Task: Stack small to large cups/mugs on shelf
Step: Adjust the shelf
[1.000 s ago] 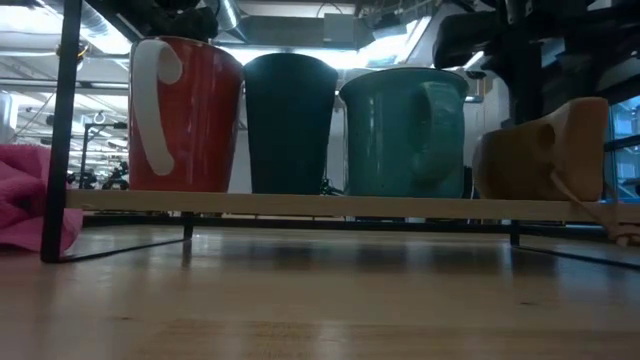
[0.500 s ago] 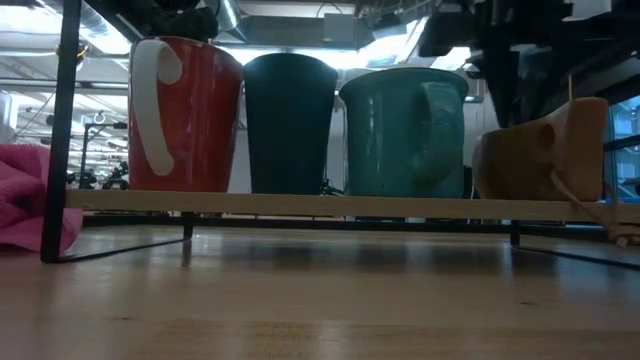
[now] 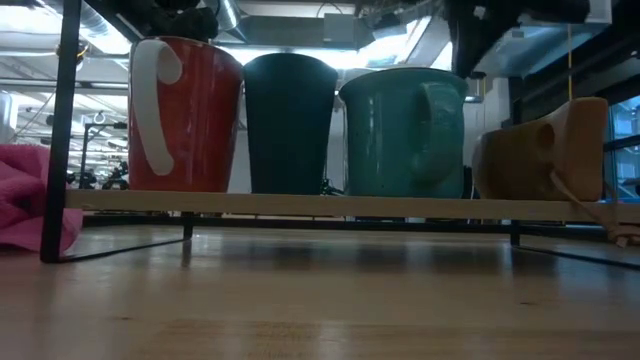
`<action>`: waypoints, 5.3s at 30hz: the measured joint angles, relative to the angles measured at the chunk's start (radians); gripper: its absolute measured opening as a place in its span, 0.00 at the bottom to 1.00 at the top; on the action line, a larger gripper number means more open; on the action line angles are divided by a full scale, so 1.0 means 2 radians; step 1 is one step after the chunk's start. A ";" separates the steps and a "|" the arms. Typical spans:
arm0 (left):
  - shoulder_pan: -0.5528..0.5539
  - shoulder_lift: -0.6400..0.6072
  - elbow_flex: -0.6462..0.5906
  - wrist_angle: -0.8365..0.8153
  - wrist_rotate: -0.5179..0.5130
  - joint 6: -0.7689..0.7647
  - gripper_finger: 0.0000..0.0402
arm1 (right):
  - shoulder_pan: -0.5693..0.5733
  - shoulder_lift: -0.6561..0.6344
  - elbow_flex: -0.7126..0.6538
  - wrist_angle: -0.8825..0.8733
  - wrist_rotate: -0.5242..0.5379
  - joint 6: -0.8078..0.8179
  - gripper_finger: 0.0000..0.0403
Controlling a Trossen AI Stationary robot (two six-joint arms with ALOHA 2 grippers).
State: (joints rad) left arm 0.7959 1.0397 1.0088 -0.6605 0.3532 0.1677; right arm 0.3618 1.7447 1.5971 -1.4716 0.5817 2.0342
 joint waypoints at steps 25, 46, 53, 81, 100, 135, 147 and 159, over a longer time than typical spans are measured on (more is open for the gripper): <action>0.000 0.000 0.000 -0.004 0.000 0.000 0.23 | -0.019 0.000 0.224 -0.009 0.095 -0.274 0.01; 0.000 0.000 0.000 -0.006 0.000 0.000 0.23 | -0.316 0.000 0.231 -0.050 -0.031 -0.737 0.01; 0.000 0.000 0.000 -0.006 0.000 0.000 0.23 | -0.414 0.000 0.200 -0.050 -0.089 -0.867 0.01; 0.000 0.001 0.000 -0.019 0.000 -0.001 0.23 | -0.578 -0.125 -0.111 -0.050 -0.254 -0.898 0.02; 0.000 0.028 0.000 -0.016 0.004 -0.002 0.23 | -0.446 -0.393 -0.324 -0.044 -0.412 -0.618 0.02; -0.009 0.028 0.000 -0.017 0.004 0.005 0.23 | -0.237 -0.515 -0.587 0.458 -0.528 -0.078 0.02; -0.009 0.028 0.000 -0.017 0.004 0.025 0.23 | -0.204 -0.463 -0.586 0.538 -0.458 -0.053 0.02; -0.009 0.028 0.000 -0.017 0.004 0.027 0.23 | -0.198 -0.455 -0.586 0.539 -0.412 -0.049 0.02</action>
State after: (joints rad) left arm 0.7773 1.0958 1.0092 -0.6952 0.3607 0.2211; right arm -0.0344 0.8349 0.4256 -0.3945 -0.2422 1.9369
